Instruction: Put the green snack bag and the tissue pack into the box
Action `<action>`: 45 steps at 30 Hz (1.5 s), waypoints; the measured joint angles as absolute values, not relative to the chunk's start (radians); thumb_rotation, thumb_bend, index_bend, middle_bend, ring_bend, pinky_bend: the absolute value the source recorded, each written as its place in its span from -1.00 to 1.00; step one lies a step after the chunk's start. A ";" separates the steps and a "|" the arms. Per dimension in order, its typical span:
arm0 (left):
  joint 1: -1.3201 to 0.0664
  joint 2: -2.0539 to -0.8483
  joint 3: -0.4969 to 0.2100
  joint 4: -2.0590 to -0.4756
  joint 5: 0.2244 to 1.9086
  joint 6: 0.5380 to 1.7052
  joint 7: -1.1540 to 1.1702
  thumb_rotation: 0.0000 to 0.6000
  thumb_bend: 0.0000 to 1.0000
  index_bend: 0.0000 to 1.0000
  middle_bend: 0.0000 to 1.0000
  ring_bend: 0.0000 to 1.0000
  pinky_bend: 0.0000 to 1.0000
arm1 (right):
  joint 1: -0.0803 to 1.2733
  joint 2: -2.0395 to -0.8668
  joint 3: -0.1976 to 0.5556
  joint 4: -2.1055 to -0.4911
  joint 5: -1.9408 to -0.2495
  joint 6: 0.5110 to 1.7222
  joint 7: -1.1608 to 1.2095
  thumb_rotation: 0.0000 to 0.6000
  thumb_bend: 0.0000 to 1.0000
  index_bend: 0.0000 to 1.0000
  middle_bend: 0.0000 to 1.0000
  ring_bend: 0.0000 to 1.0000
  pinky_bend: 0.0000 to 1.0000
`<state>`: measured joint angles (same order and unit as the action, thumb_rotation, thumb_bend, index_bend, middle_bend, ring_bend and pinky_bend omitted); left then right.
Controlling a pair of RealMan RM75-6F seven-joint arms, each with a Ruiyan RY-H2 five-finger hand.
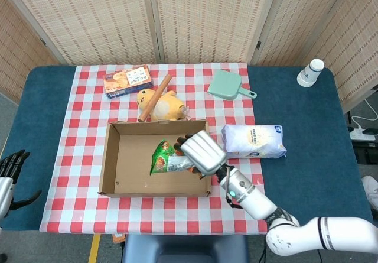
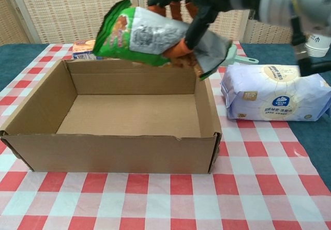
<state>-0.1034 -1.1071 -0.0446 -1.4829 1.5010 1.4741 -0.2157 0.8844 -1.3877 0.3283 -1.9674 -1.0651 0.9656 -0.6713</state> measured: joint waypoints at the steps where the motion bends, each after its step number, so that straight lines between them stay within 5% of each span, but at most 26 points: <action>1: -0.102 -1.105 -0.044 -1.485 1.505 1.479 -0.218 1.00 -0.60 -1.00 -1.00 -1.00 -0.85 | 0.906 -1.410 0.332 -1.948 -1.047 0.966 -0.686 1.00 -0.42 0.37 -0.01 0.07 0.43; 6: -0.098 -1.099 -0.039 -1.487 1.515 1.486 -0.230 1.00 -0.60 -1.00 -1.00 -1.00 -0.85 | 1.005 -1.505 0.345 -1.859 -0.955 0.974 -0.757 1.00 -0.42 0.34 -0.01 0.06 0.43; 8: -0.098 -1.098 -0.038 -1.485 1.514 1.482 -0.235 1.00 -0.60 -1.00 -1.00 -1.00 -0.85 | 1.027 -1.529 0.347 -1.839 -0.935 0.979 -0.765 1.00 -0.63 0.21 -0.01 -0.03 0.36; 10: -0.099 -1.097 -0.039 -1.484 1.514 1.482 -0.239 1.00 -0.60 -1.00 -1.00 -1.00 -0.85 | 1.039 -1.537 0.346 -1.832 -0.920 0.972 -0.759 1.00 -0.97 -0.18 -0.21 -0.41 -0.08; 13: -0.098 -1.097 -0.039 -1.483 1.515 1.485 -0.244 1.00 -0.60 -1.00 -1.00 -1.00 -0.85 | 1.050 -1.526 0.343 -1.835 -0.889 0.945 -0.745 1.00 -1.00 -0.76 -0.69 -0.93 -0.74; 16: -0.097 -1.097 -0.039 -1.481 1.517 1.487 -0.244 1.00 -0.60 -1.00 -1.00 -1.00 -0.85 | 1.072 -1.504 0.337 -1.840 -0.849 0.927 -0.732 1.00 -1.00 -0.99 -0.91 -1.00 -0.99; 26: -0.101 -1.101 -0.038 -1.480 1.515 1.476 -0.231 1.00 -0.60 -1.00 -1.00 -1.00 -0.85 | 1.079 -1.405 0.323 -1.905 -0.831 0.986 -0.757 1.00 -1.00 -1.00 -0.95 -1.00 -1.00; 39: -0.106 -1.106 -0.036 -1.493 1.513 1.467 -0.198 1.00 -0.60 -1.00 -1.00 -1.00 -0.85 | 0.957 -0.901 0.198 -2.112 -0.673 1.056 -0.870 1.00 -1.00 -1.00 -0.95 -1.00 -1.00; 45: -0.110 -1.109 -0.031 -1.502 1.532 1.471 -0.181 1.00 -0.60 -1.00 -1.00 -1.00 -0.85 | 0.851 -0.825 0.151 -2.085 -0.724 1.003 -0.688 1.00 -1.00 -1.00 -0.96 -1.00 -1.00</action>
<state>-0.1103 -1.1094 -0.0315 -1.5018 1.5323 1.4711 -0.1814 0.8512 -0.8246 0.1515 -2.0847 -0.7242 1.0026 -0.6884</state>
